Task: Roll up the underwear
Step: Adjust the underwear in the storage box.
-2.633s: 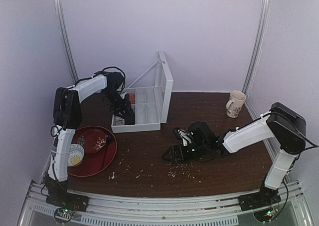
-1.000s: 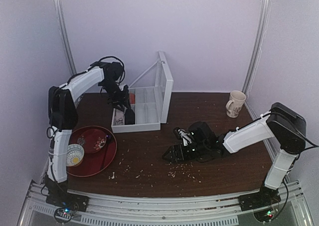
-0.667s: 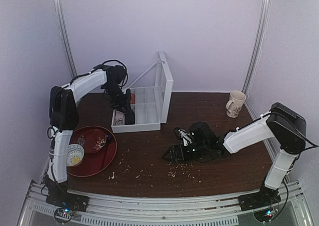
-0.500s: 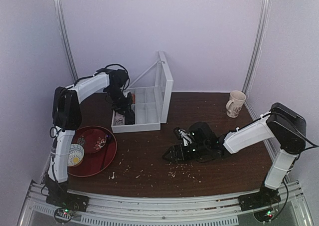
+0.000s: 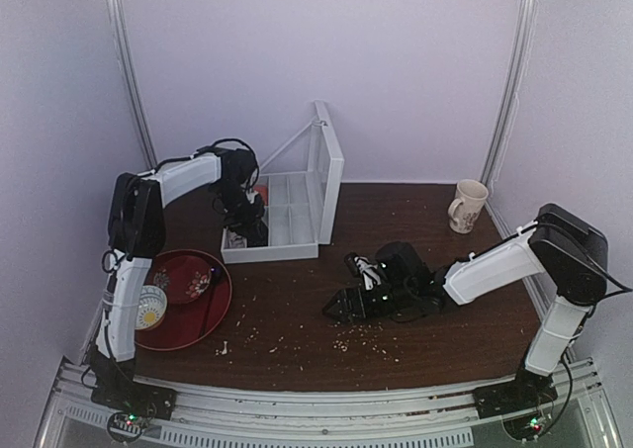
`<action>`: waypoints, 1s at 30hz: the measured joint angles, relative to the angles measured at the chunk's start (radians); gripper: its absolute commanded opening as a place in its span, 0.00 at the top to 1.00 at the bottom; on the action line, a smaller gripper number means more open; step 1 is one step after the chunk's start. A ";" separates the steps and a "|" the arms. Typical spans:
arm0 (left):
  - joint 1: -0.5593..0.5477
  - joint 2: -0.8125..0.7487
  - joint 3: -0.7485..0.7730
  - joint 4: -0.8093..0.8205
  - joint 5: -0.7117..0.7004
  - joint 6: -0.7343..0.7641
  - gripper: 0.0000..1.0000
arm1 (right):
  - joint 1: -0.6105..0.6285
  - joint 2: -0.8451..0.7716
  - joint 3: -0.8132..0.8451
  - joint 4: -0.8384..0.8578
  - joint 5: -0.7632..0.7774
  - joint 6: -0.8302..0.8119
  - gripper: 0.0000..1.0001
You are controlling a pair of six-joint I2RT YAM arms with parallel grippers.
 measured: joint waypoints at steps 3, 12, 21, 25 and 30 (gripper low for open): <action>0.000 -0.005 0.003 -0.004 0.000 0.000 0.78 | 0.000 0.000 0.000 0.000 0.000 0.000 0.00; 0.000 -0.058 0.004 -0.007 -0.009 0.000 0.75 | 0.000 0.000 0.000 -0.001 -0.002 0.000 0.00; 0.007 -0.029 0.117 -0.001 -0.045 -0.005 0.74 | 0.000 0.000 0.003 -0.008 -0.002 -0.001 0.00; 0.020 0.021 0.140 0.007 -0.046 -0.008 0.74 | 0.000 -0.010 0.003 -0.026 -0.002 -0.001 0.00; 0.029 0.085 0.133 0.032 -0.032 -0.008 0.73 | 0.000 -0.015 0.003 -0.042 -0.001 -0.001 0.00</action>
